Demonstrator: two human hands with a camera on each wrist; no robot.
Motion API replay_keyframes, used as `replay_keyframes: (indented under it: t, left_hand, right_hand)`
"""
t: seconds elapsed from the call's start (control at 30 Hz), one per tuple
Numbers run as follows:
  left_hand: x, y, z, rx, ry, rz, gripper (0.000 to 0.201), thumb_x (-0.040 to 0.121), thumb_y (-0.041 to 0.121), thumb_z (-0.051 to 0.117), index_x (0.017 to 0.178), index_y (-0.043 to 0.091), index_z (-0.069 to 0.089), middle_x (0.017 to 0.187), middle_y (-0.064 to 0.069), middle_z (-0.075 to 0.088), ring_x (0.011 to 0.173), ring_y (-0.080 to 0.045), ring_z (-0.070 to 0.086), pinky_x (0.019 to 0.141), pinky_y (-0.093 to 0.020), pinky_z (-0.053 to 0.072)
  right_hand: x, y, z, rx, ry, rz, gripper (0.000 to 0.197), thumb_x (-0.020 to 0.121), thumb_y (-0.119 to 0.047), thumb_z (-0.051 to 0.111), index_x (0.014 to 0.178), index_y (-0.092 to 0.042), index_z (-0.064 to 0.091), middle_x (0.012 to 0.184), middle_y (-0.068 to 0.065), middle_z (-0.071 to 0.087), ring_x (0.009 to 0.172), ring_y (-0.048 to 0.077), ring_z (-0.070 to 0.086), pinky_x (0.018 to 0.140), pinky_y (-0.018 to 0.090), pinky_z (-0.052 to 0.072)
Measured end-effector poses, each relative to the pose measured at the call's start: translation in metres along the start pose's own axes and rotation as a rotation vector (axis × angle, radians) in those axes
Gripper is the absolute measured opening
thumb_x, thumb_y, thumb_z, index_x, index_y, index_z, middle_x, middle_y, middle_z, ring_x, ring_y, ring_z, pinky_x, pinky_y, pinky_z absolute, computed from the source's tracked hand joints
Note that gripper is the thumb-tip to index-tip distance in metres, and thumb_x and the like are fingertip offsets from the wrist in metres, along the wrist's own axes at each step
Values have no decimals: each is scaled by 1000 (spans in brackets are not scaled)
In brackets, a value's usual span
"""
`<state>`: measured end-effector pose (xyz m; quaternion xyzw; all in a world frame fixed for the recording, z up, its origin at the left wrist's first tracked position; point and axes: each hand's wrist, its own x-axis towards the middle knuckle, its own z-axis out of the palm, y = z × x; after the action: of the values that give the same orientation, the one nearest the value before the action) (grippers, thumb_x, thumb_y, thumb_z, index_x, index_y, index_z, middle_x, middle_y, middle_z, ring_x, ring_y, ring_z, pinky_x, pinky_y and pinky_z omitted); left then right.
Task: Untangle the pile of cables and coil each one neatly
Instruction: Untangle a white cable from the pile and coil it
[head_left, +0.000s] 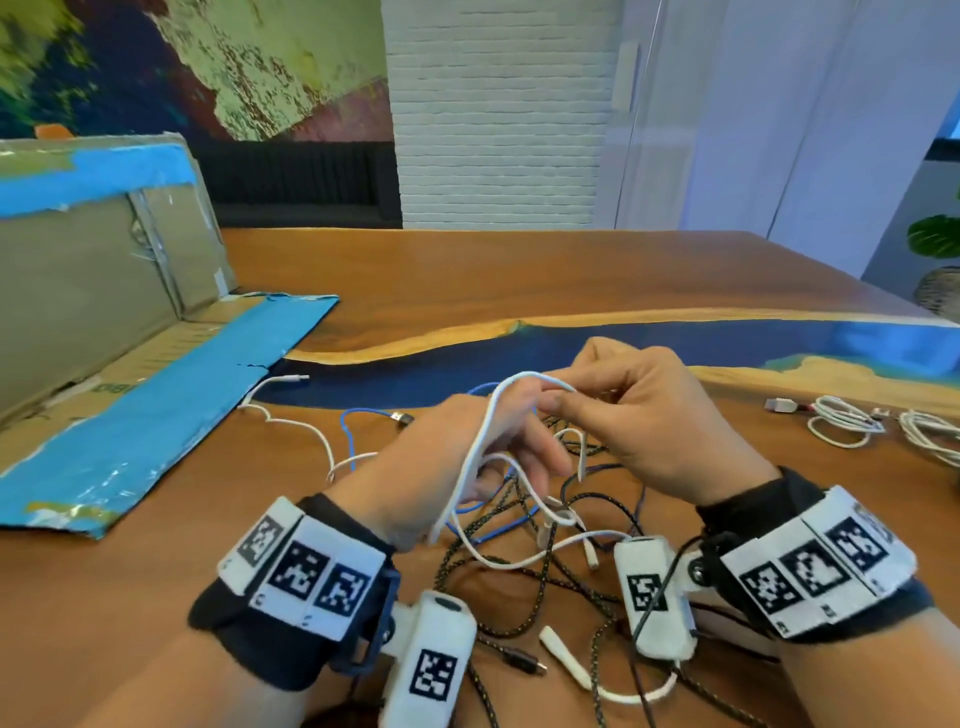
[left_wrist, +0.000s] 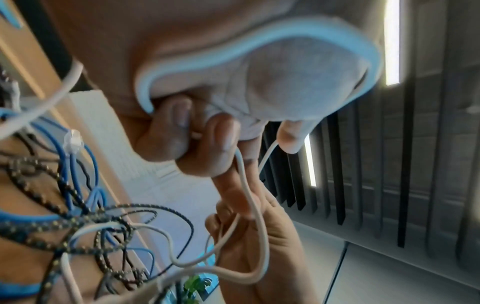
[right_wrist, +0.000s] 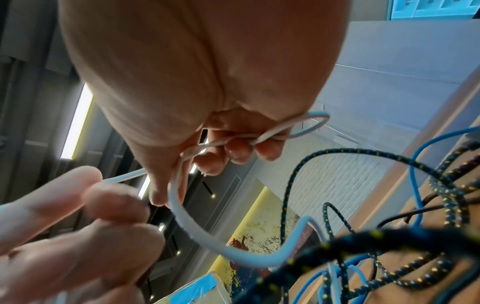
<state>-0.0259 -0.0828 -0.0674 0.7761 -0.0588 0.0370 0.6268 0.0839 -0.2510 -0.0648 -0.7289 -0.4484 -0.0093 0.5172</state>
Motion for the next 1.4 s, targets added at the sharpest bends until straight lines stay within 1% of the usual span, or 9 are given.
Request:
replay_keyframes:
  t: [0.17, 0.37, 0.6, 0.87, 0.97, 1.03, 1.1, 1.2, 1.4]
  left_hand:
    - [2, 2, 6, -170, 261, 148, 41, 91, 52, 49, 87, 12, 56, 60, -7, 46, 42, -10, 25, 41, -19, 23]
    - [7, 3, -13, -299, 562, 276, 45, 100, 45, 40, 93, 7, 65, 69, -7, 61, 45, -19, 15, 43, -32, 11]
    - [14, -5, -41, -332, 837, 221, 43, 111, 33, 35, 88, 9, 63, 60, 2, 58, 37, -7, 23, 36, -18, 18]
    - [15, -5, -46, -319, 939, 295, 42, 110, 34, 38, 83, 11, 61, 57, 3, 54, 38, -7, 23, 39, -20, 20]
    - [14, -6, -40, -193, 896, 316, 39, 109, 32, 43, 82, 13, 65, 62, -1, 54, 40, -5, 33, 42, -15, 27]
    - [12, -6, -38, -86, 789, 327, 34, 107, 29, 50, 81, 15, 69, 67, -4, 56, 44, -4, 41, 47, -15, 32]
    - [8, -3, -33, 39, 667, 310, 26, 101, 25, 60, 80, 16, 73, 71, -8, 62, 52, -6, 50, 51, -18, 40]
    - [4, 2, -18, 106, 548, 315, 12, 93, 15, 71, 84, 10, 77, 79, -12, 72, 69, -21, 64, 60, -24, 52]
    - [2, 2, -13, 100, 443, 324, 4, 85, 9, 80, 88, 11, 77, 76, -4, 73, 74, -24, 68, 70, -42, 58]
  right_hand:
    - [0, 7, 2, 61, -58, 15, 39, 92, -6, 71, 117, -36, 76, 89, 14, 61, 79, 32, 55, 72, 34, 45]
    - [5, 20, -4, 297, 228, 267, 22, 96, 0, 64, 109, -13, 76, 90, 10, 79, 87, 24, 77, 87, 40, 62]
    - [9, 26, -24, 496, 500, 387, 25, 106, -7, 49, 110, -15, 73, 92, 9, 78, 48, 16, 62, 54, 32, 59]
    - [12, 33, -45, 553, 652, 406, 26, 106, -8, 47, 111, -17, 71, 83, 5, 73, 51, 13, 58, 57, 31, 53]
    - [9, 32, -48, 125, 569, 398, 38, 103, -3, 50, 124, -28, 68, 117, -5, 73, 89, 12, 68, 85, 28, 58]
    - [6, 24, -49, -127, 505, 323, 51, 98, 0, 53, 137, -32, 60, 136, -12, 60, 96, 24, 58, 79, 7, 51]
    - [5, 7, -45, -190, 478, 188, 54, 97, -3, 57, 142, -34, 55, 142, -17, 54, 105, 17, 57, 83, 10, 48]
    - [2, -9, -24, 48, 220, 0, 58, 95, -4, 66, 143, -32, 51, 135, -12, 65, 126, 1, 58, 108, 28, 47]
    - [-3, -11, 6, 58, -172, 54, 32, 97, -11, 66, 122, -30, 71, 107, -2, 77, 101, 14, 73, 92, 33, 57]
